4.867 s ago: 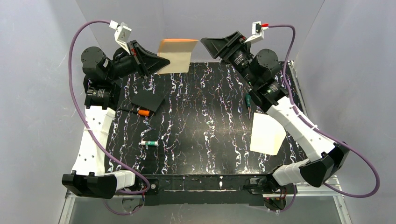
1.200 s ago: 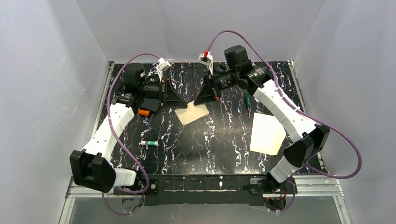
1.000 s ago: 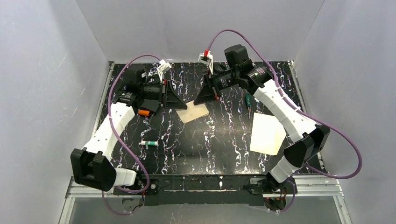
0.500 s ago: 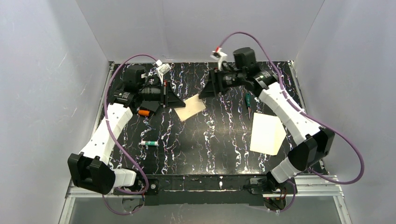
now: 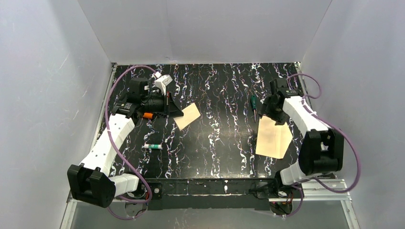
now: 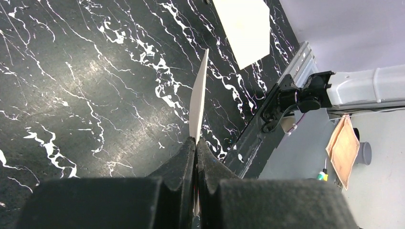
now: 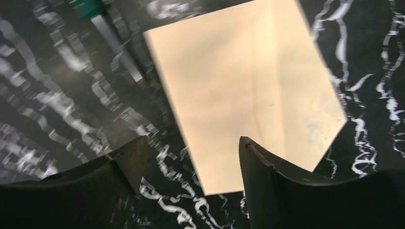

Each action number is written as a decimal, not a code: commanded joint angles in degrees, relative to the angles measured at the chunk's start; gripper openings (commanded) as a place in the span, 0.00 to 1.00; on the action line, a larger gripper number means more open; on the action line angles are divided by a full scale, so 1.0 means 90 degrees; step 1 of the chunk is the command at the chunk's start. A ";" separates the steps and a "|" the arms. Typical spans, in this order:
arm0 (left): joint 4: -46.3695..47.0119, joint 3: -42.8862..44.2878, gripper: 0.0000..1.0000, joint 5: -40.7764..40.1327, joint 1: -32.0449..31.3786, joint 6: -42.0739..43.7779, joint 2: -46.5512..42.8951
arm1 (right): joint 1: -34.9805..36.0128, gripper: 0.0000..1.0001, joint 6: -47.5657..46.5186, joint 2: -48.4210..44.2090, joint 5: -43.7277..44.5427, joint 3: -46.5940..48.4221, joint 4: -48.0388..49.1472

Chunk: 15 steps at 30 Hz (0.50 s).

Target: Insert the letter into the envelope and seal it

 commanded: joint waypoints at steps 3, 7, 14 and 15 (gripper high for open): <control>0.0153 -0.0219 0.00 0.0348 -0.0012 0.0026 -0.0347 | -0.0517 0.83 -0.0079 0.0946 0.0808 0.0047 -0.0022; 0.0154 -0.0308 0.00 0.0369 -0.0010 0.0023 -0.0392 | -0.0597 0.86 -0.0326 0.1325 0.0885 0.0095 0.0021; 0.0099 -0.0256 0.00 0.0528 -0.0012 0.0056 -0.0330 | -0.0746 0.94 -0.0768 0.1746 0.0570 0.0022 0.0338; 0.0096 -0.0229 0.00 0.0559 -0.0012 0.0073 -0.0320 | -0.0752 0.94 -0.0781 0.1805 0.0512 0.0022 0.0296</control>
